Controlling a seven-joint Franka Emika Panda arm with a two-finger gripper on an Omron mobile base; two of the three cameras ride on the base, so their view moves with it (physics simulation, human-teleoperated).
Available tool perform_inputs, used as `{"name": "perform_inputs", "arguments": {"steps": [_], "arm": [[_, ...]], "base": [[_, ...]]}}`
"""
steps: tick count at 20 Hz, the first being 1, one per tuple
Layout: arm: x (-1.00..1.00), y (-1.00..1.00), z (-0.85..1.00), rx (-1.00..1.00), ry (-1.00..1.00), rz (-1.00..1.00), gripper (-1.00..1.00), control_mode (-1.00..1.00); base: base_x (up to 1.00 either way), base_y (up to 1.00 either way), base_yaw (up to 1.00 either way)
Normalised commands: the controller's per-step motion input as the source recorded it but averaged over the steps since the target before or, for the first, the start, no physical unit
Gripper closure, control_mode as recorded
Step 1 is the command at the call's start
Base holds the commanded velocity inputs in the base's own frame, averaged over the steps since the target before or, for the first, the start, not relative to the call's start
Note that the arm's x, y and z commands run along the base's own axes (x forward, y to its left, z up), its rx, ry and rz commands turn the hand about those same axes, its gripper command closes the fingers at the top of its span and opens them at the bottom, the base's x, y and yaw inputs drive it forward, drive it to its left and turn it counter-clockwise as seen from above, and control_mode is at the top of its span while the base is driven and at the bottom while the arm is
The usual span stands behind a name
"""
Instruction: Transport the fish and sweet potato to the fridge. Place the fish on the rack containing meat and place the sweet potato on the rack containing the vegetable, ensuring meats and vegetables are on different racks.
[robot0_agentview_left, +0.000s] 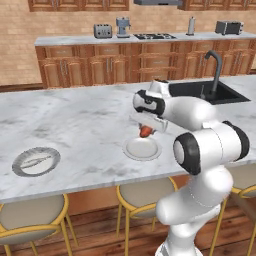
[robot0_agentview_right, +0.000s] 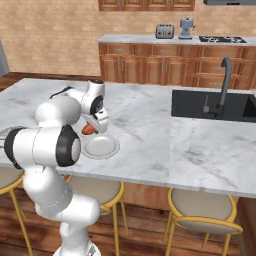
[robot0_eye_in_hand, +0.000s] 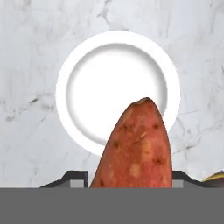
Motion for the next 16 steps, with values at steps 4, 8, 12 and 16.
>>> {"name": "perform_inputs", "arguments": {"steps": [4,8,12,16], "arm": [[-0.92,-0.19,0.72,-0.07,-0.15,0.34,1.00,-1.00],[-0.89,-0.26,0.67,-0.14,-0.30,0.44,1.00,-1.00],[-0.71,-0.27,0.47,-0.24,-0.33,0.43,1.00,-1.00],[-0.50,-0.11,0.31,-0.13,-0.13,0.24,1.00,-1.00]], "base": [[0.00,0.00,0.00],[0.00,0.00,0.00],[0.00,0.00,0.00],[0.00,0.00,0.00]]}}
